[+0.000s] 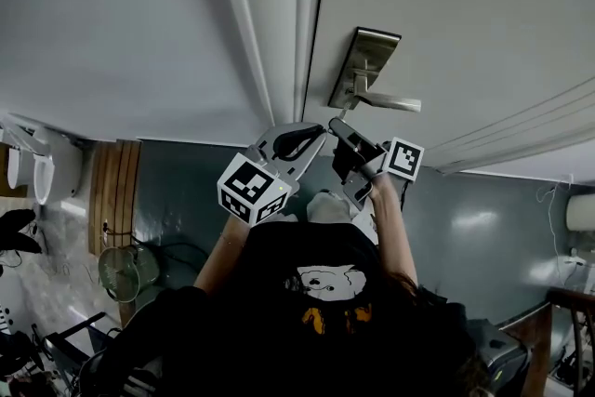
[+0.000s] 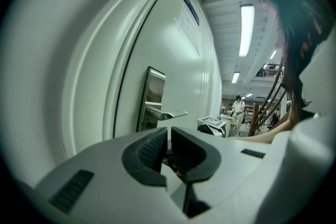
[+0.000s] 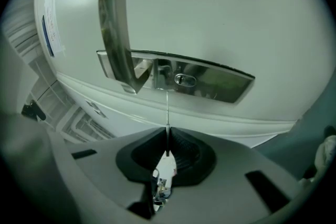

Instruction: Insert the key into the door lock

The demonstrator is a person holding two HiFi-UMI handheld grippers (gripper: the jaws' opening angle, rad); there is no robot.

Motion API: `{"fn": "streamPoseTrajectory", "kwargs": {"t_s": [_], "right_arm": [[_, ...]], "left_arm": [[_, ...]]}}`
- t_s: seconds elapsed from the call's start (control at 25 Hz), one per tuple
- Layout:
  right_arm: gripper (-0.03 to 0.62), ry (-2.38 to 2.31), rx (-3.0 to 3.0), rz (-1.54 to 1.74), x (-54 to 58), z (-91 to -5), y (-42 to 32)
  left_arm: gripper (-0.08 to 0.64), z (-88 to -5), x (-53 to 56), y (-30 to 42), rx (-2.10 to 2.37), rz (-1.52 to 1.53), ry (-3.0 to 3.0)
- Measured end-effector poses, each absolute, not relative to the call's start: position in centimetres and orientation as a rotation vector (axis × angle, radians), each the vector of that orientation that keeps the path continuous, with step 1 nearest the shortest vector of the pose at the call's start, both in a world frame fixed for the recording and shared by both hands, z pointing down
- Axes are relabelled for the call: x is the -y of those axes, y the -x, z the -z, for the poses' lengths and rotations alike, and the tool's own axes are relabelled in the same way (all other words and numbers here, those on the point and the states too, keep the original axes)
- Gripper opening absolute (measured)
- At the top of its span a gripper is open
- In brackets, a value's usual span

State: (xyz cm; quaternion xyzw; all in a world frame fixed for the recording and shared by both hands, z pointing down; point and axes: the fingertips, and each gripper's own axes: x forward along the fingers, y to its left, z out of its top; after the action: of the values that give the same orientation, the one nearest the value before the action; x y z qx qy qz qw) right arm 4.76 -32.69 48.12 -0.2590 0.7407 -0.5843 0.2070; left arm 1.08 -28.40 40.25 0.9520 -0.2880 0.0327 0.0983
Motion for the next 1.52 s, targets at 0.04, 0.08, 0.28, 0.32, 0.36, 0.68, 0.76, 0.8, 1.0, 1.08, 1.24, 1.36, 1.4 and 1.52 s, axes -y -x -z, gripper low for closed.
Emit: {"fn": "streamPoseTrajectory", "kwargs": {"t_s": [0.04, 0.08, 0.28, 0.32, 0.36, 0.68, 0.76, 0.8, 1.0, 1.08, 1.24, 1.36, 1.4, 1.52], "right_arm": [[0.025, 0.721, -2.061, 1.632, 33.0, -48.5, -4.8], [0.025, 0.722, -2.058, 1.636, 33.2, -48.8, -4.9], [0.025, 0.719, -2.052, 1.664, 33.9, -50.2, -5.1], [0.025, 0.715, -2.050, 1.669, 34.1, -50.4, -5.2], [0.024, 0.710, -2.048, 1.672, 34.2, -50.4, -5.3], [0.024, 0.658, -2.017, 1.678, 34.4, -50.4, -5.6], [0.024, 0.640, -2.021, 1.669, 34.3, -50.2, -5.7], [0.024, 0.631, -2.025, 1.664, 34.1, -50.0, -5.7], [0.024, 0.582, -2.005, 1.651, 34.3, -49.2, -5.6], [0.023, 0.567, -1.989, 1.651, 34.6, -49.1, -5.7], [0.023, 0.552, -1.974, 1.654, 35.0, -48.9, -5.9], [0.025, 0.526, -1.974, 1.669, 35.1, -48.7, -5.8], [0.025, 0.508, -1.967, 1.676, 35.0, -48.6, -5.8], [0.025, 0.444, -1.921, 1.690, 34.9, -48.6, -6.1]], "left_arm": [[0.026, -40.4, 28.6, -1.1, 0.853, -0.096, -2.816], [0.026, -40.5, 28.6, -1.1, 0.851, -0.095, -2.815], [0.026, -40.6, 28.4, -1.4, 0.825, -0.086, -2.825], [0.026, -40.6, 28.4, -1.5, 0.818, -0.087, -2.829], [0.026, -40.6, 28.3, -1.6, 0.810, -0.088, -2.833], [0.026, -40.5, 27.3, -1.2, 0.787, -0.093, -2.852], [0.026, -40.6, 27.1, -1.3, 0.781, -0.098, -2.857], [0.026, -40.5, 27.0, -1.4, 0.779, -0.100, -2.861], [0.026, -40.3, 26.7, -1.7, 0.770, -0.112, -2.882], [0.026, -40.1, 26.5, -1.8, 0.762, -0.119, -2.889], [0.026, -40.1, 26.4, -1.8, 0.763, -0.128, -2.891], [0.026, -40.1, 26.3, -1.7, 0.768, -0.134, -2.889], [0.026, -40.1, 26.3, -1.7, 0.770, -0.134, -2.888], [0.026, -40.2, 26.5, -1.6, 0.776, -0.133, -2.884]]}}
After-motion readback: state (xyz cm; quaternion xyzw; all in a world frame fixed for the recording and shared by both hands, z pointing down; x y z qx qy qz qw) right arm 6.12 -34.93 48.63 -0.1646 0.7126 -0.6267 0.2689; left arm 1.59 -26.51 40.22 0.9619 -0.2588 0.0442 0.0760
